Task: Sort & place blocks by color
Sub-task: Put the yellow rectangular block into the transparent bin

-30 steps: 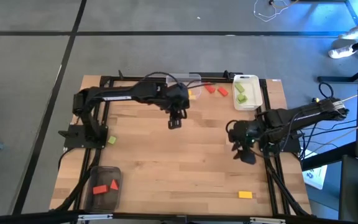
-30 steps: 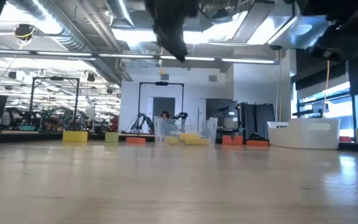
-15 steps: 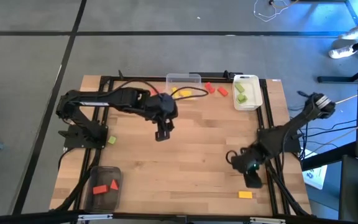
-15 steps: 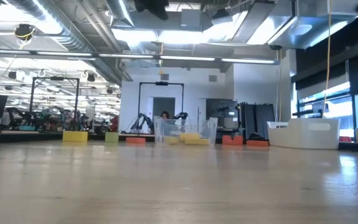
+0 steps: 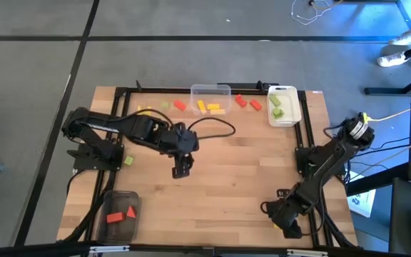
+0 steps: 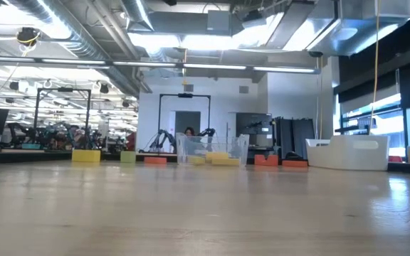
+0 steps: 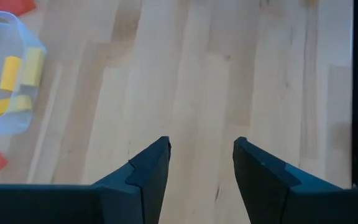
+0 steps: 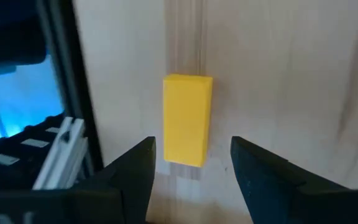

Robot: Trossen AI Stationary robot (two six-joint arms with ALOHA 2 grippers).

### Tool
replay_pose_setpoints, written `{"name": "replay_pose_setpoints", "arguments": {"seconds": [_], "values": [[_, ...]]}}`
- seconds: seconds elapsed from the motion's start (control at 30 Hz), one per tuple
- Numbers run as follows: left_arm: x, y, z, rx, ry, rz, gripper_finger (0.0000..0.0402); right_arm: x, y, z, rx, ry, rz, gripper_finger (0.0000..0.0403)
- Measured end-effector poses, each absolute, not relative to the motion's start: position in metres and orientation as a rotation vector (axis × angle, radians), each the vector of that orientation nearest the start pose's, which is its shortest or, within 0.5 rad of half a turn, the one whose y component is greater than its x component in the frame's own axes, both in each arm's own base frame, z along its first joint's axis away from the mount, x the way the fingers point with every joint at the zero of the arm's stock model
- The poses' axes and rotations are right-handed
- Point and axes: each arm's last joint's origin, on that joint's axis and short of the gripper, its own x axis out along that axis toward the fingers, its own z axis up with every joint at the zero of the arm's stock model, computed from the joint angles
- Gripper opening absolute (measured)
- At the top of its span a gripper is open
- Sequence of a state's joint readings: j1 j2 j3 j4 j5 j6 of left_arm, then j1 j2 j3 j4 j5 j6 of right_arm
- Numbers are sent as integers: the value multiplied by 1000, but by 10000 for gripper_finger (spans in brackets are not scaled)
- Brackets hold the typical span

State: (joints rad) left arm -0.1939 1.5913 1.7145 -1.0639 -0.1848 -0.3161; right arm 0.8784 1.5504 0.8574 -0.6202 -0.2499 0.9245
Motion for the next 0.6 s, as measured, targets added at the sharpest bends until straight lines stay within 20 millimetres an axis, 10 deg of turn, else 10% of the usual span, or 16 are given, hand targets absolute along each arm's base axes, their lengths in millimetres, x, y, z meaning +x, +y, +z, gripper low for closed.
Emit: {"name": "replay_pose_setpoints", "arguments": {"seconds": [0.6], "values": [[306,-87,380,-136,878,180,167,158,236,133,268,1578,208,209]]}}
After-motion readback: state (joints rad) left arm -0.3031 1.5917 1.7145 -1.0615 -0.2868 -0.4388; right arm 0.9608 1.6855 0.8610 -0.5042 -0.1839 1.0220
